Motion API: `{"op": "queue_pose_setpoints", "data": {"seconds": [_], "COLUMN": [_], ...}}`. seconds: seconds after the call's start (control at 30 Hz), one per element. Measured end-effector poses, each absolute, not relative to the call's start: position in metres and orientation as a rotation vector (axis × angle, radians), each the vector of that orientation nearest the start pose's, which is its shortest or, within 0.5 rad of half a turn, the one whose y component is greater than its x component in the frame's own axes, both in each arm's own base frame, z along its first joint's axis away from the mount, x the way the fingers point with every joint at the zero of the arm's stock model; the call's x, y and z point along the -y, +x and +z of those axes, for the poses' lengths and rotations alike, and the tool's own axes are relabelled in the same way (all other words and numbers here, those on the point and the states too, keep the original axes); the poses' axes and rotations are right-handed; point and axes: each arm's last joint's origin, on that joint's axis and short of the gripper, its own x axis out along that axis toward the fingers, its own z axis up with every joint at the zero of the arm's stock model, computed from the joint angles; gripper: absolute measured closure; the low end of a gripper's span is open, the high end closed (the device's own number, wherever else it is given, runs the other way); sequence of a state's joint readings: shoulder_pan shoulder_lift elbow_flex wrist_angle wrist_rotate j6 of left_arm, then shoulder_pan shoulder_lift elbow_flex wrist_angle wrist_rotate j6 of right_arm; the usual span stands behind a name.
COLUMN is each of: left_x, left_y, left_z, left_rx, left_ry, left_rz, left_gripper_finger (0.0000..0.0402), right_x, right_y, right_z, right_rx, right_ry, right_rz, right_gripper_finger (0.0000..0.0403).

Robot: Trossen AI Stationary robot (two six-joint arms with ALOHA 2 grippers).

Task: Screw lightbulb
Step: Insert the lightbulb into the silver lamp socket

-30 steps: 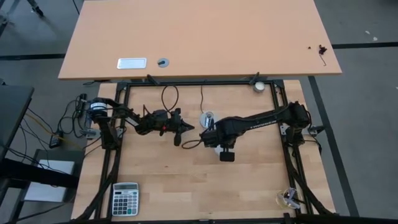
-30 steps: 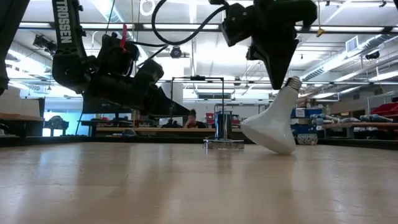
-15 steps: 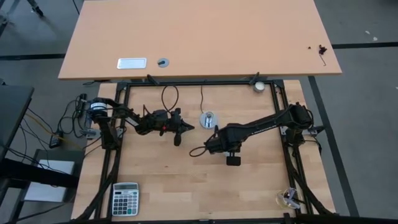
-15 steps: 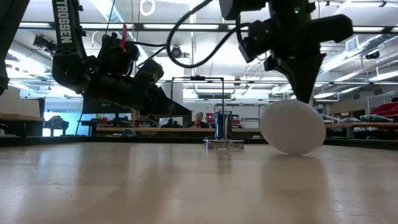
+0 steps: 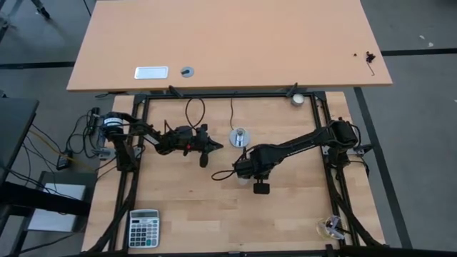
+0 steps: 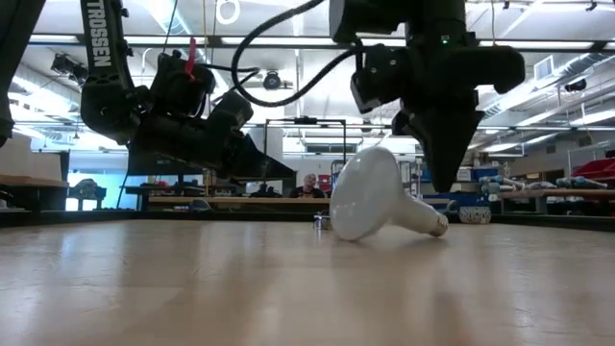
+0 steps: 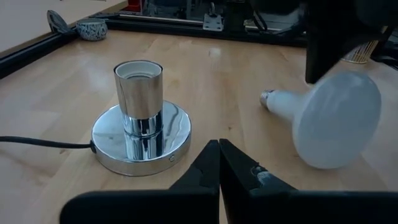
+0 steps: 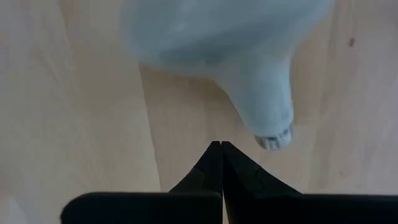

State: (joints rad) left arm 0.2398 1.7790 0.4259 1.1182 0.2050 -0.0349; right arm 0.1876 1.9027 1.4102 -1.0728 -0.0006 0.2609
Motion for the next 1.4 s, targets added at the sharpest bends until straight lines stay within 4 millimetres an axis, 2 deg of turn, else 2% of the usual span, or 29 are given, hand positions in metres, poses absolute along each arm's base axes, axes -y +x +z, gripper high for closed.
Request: {"op": "queue_pose_setpoints", "data": {"seconds": [0.23,0.33,0.43,0.6,0.8,1.1,1.23,1.4], "left_x": [-0.061,-0.061,-0.061,-0.061,-0.061,-0.061,-0.061,-0.061], "left_y": [0.273,0.273,0.273,0.273,0.273,0.273,0.273,0.273], "left_z": [0.113,0.113,0.113,0.113,0.113,0.113,0.113,0.112], "left_rx": [-0.234,-0.235,-0.235,-0.235,-0.231,-0.231,-0.231,-0.238], "left_ry": [-0.088,-0.088,-0.088,-0.088,-0.086,-0.086,-0.086,-0.087], "left_rz": [0.038,0.038,0.038,0.039,0.044,0.048,0.048,0.049], "left_gripper_finger": [0.0398,0.0398,0.0398,0.0398,0.0398,0.0398,0.0398,0.0398], "right_x": [-0.061,-0.055,-0.051,-0.050,-0.045,-0.019,-0.013,-0.014], "right_y": [0.337,0.332,0.322,0.311,0.313,0.324,0.327,0.335], "right_z": [0.221,0.229,0.221,0.207,0.207,0.210,0.202,0.188], "right_rx": [-1.473,-1.369,-1.300,-1.288,-1.282,-1.196,-1.213,-1.222], "right_ry": [-0.038,-0.032,-0.018,-0.007,0.017,0.129,0.156,0.166], "right_rz": [0.048,0.062,0.061,0.056,0.034,0.022,0.022,0.051], "right_gripper_finger": [0.0380,0.0366,0.0351,0.0311,0.0239,0.0143,0.0123,0.0117]}}
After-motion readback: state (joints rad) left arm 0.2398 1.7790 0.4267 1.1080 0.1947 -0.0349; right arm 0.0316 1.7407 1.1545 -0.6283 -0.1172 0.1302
